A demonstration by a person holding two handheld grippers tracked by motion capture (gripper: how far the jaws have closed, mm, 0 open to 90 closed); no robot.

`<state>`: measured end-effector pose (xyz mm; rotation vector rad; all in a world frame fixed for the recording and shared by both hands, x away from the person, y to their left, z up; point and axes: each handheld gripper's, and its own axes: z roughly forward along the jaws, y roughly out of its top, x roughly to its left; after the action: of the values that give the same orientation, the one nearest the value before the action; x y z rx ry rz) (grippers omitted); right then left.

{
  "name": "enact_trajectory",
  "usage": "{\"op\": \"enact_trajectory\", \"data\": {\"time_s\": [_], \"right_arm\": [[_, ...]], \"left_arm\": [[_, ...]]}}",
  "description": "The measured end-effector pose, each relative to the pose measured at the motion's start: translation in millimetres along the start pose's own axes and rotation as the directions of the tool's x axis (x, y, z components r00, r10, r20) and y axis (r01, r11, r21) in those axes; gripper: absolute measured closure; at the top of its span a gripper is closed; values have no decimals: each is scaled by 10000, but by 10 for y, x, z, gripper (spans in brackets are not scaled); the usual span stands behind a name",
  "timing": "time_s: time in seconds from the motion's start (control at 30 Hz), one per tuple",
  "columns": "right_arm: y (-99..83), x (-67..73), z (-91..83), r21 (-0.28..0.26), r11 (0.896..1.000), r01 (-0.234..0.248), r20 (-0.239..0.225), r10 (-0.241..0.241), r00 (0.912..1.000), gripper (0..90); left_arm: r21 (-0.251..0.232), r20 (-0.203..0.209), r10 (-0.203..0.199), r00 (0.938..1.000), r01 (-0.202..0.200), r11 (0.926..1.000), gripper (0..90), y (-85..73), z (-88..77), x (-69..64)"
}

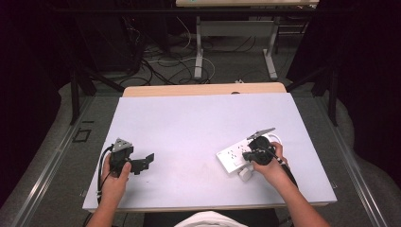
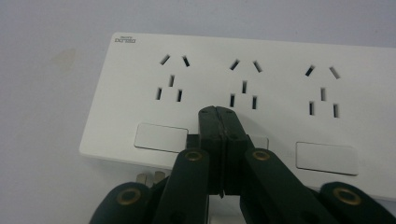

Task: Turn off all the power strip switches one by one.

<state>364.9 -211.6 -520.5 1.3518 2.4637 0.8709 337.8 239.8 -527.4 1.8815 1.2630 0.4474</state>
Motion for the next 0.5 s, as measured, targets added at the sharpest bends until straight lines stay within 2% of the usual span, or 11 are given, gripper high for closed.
{"op": "enact_trajectory", "data": {"time_s": [0.5], "right_arm": [[29,17,-2,65,10000,24,42,-24,10000,900]], "left_arm": [[-8,1,-12,10000,12,10000,77,0,1,0]]}}
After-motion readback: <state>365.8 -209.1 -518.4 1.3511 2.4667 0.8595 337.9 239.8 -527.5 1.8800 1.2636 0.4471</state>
